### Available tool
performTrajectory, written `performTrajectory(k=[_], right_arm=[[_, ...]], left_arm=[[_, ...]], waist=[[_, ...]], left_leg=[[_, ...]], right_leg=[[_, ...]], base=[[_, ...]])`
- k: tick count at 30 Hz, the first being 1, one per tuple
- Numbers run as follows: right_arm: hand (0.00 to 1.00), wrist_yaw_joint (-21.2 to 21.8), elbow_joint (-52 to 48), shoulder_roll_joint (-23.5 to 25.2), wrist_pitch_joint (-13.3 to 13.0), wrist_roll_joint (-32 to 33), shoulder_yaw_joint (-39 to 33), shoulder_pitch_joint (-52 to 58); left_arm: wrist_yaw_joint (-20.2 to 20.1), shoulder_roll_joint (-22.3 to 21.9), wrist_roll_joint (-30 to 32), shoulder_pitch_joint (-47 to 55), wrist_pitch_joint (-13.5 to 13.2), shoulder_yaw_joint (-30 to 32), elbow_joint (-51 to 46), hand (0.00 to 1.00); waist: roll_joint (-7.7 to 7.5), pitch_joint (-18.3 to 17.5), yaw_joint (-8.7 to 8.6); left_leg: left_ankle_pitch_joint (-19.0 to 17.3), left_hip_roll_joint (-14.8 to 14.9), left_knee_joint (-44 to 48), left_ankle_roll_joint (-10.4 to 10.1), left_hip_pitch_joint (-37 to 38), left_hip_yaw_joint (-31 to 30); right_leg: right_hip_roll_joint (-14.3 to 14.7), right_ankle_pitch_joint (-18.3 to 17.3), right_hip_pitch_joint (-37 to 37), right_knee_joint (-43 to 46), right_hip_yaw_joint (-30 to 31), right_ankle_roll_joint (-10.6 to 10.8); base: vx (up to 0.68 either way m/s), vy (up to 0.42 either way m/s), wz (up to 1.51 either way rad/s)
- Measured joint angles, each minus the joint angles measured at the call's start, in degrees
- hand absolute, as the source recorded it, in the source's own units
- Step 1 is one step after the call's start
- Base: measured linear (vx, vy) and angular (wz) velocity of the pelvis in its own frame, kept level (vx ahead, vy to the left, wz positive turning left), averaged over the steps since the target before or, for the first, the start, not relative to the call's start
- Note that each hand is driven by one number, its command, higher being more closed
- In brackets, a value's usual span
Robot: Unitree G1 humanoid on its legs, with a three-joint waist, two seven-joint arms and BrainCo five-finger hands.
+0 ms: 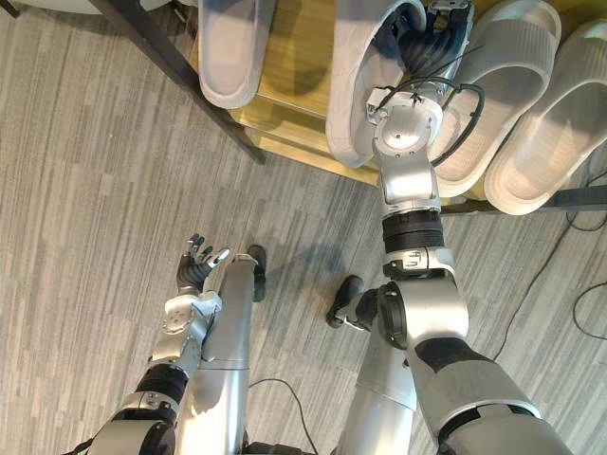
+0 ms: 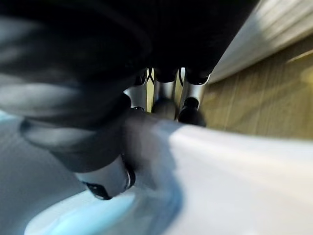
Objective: Organize the slippers on the shoe rack
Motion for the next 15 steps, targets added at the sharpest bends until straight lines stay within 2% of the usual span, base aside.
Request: performTrajectory(k=[7, 15], right_arm=[[0.00, -1.5, 1.6, 0.1, -0.1, 4.8, 0.0, -0.9], [0.00, -3.4, 0.7, 0.3, -0.6, 5.0, 0.0, -1.5]], left_arm=[[1.0, -0.3, -1.5, -0.5, 0.1, -0.4, 2.4, 0.00], [1.0, -0.3, -2.1, -0.6, 0.3, -0.4, 3.2, 0.00]], waist=[[-0.84, -2.3, 0.57], [-1.06, -2.7, 0.56]], left_leg=[[1.5, -0.5, -2.0, -0.9, -0.9, -1.0], [2.3, -0.6, -3.2, -1.2, -0.7, -1.0]], right_leg=[[-0.6, -0.1, -0.9, -0.4, -1.3, -0.4], [-0.7, 0.2, -0.8, -1.0, -1.6, -1.0]], base=[[0.02, -0.027, 0.09], [0.00, -0.001, 0.01]])
